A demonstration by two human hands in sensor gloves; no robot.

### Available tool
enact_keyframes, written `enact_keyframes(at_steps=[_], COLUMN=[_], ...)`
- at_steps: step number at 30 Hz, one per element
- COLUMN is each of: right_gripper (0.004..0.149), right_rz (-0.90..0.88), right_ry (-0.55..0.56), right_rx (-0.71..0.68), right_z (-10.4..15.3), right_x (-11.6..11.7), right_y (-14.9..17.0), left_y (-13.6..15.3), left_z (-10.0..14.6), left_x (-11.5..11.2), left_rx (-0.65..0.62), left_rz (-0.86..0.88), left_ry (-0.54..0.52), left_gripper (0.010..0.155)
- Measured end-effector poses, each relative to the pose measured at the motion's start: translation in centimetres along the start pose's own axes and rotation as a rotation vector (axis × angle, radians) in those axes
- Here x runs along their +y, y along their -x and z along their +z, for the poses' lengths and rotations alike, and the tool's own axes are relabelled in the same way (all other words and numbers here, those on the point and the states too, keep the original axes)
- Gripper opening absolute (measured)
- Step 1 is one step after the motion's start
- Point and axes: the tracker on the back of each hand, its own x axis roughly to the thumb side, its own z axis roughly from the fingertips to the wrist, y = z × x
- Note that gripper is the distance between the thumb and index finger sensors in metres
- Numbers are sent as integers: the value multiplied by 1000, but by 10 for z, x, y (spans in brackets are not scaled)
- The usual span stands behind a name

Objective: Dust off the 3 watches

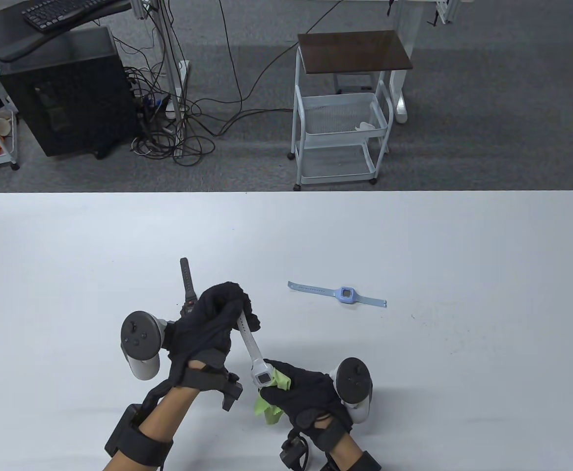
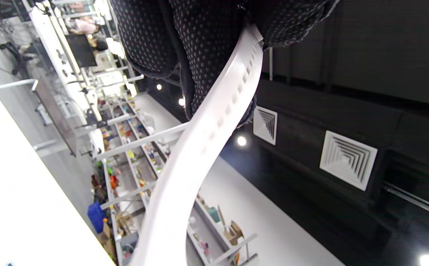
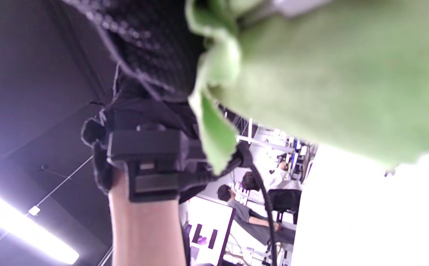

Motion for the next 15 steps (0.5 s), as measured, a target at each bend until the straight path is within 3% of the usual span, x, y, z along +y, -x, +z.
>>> enact_keyframes(at_steps=[7,15], right_gripper=[52,52], right_rz=[132,182], right_ry=[43,9], right_rx=[-13,-56], right_z=[0,-1], right_x=[-7,-3], right_y=[0,0], left_y=[-3,-3], left_z=[-1,-2], left_x=[2,1], left_rx=[-8,-6], left_rz=[-4,-6], left_ry=[4,21], left_gripper=[43,43])
